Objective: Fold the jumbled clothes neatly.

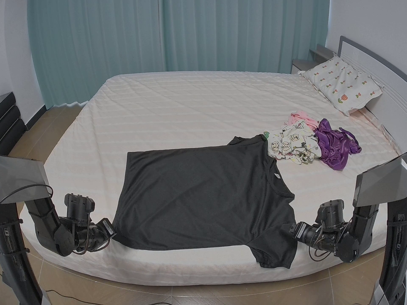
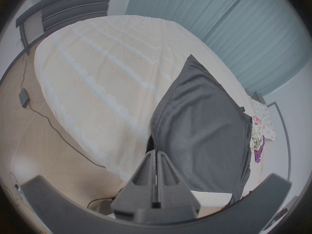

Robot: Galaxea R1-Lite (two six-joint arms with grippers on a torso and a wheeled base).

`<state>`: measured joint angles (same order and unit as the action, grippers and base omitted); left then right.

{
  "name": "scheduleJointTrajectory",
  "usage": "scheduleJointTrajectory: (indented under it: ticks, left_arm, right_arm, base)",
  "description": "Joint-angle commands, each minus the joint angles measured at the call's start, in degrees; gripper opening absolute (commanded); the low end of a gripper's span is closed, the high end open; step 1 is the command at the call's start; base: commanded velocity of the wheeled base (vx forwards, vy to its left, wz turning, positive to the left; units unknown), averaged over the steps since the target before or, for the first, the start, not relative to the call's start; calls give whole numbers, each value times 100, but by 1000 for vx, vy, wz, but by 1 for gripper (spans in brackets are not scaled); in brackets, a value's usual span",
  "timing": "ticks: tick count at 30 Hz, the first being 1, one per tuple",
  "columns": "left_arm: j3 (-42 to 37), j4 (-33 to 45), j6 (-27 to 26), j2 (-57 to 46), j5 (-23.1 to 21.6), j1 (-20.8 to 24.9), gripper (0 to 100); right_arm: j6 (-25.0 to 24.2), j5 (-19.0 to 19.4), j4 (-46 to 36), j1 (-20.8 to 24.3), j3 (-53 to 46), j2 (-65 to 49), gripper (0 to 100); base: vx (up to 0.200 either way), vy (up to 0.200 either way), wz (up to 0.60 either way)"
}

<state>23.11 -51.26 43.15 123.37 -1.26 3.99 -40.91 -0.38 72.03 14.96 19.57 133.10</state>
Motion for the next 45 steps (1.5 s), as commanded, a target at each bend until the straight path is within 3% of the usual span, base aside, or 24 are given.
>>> scheduleJointTrajectory:
  ticks: [1,5,6,15,26,27,36,39,44,45]
  left_arm:
    - [9,-15,141,38,-138,-91,0]
    - [9,-24,228,64,-138,-117,0]
    - [9,-24,237,64,-138,-117,0]
    - [-35,-33,246,73,-138,-126,0]
    - [-35,-33,246,117,-138,-117,0]
    - [-35,-42,246,117,-138,-117,0]
    - [-35,-42,246,144,-138,-126,0]
    - [-35,-42,246,152,-138,-126,0]
    - [-26,-42,246,152,-138,-126,0]
    - [-26,-42,246,152,-138,-126,0]
  right_arm:
    - [57,-24,-779,-37,988,6,100]
    - [136,-24,-1332,-28,1489,50,100]
    - [189,-24,-1438,-37,1577,76,0]
    - [338,-24,-1719,-195,2165,182,0]
    - [927,82,-2097,-388,2605,243,0]
    - [1050,161,-2097,-441,2561,234,100]
    - [1384,468,-2115,-520,2491,296,100]
    - [1534,802,-2123,-573,2517,331,100]
    - [1595,969,-2202,-573,2702,568,100]
    - [1648,969,-2255,-564,2763,647,0]
  base:
    - [0,0,0]
    - [0,0,0]
    - [0,0,0]
    - [0,0,0]
    - [0,0,0]
    - [0,0,0]
    - [0,0,0]
    - [0,0,0]
    - [0,0,0]
    - [0,0,0]
